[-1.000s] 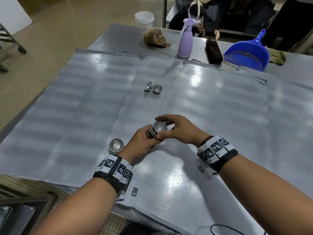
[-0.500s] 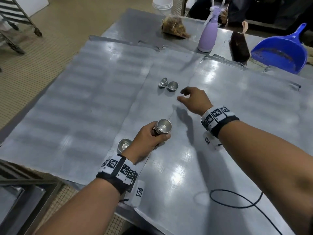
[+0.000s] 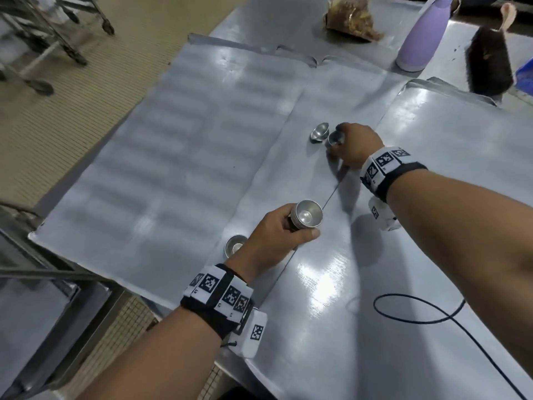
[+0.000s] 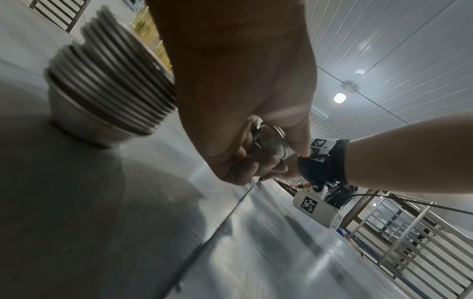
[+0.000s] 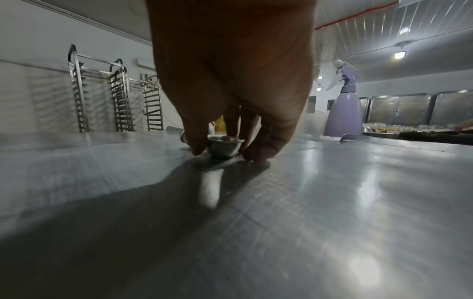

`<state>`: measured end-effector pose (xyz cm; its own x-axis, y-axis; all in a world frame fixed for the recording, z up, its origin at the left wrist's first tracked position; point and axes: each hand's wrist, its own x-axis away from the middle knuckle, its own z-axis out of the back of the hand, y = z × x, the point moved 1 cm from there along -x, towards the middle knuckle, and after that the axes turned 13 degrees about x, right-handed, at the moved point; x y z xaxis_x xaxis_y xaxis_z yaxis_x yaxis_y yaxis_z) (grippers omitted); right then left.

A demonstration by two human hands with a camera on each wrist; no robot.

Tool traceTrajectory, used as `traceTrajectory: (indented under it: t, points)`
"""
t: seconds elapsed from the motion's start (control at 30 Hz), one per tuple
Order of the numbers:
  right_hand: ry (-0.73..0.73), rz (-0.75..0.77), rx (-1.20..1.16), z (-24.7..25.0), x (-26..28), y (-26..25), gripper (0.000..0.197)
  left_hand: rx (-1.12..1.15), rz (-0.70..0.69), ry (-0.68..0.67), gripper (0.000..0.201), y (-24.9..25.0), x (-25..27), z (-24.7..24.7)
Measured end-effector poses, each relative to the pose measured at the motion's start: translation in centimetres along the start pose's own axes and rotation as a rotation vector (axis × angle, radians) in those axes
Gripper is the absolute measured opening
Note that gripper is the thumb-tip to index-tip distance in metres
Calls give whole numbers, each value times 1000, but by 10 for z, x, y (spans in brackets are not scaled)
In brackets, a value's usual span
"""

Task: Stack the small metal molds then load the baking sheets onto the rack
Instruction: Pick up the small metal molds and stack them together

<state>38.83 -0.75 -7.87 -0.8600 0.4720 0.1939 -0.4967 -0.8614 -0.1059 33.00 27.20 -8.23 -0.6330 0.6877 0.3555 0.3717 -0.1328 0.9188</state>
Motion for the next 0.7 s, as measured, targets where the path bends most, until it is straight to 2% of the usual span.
traceTrajectory:
  t: [0.23, 0.33, 0.47, 0.7]
  points:
    - [12, -27, -207, 13, 37, 5, 45, 63, 2, 2, 27, 2, 0, -4]
    - [34, 23, -321, 27, 77, 3, 48, 117, 1, 9, 32, 5, 4, -7]
    - [-48, 97, -538, 43, 141, -4, 46, 147, 9, 3, 34, 8, 12, -11]
    - [-92, 188, -537, 48, 209, -19, 46, 123, -34, -62, 29, 13, 29, -26]
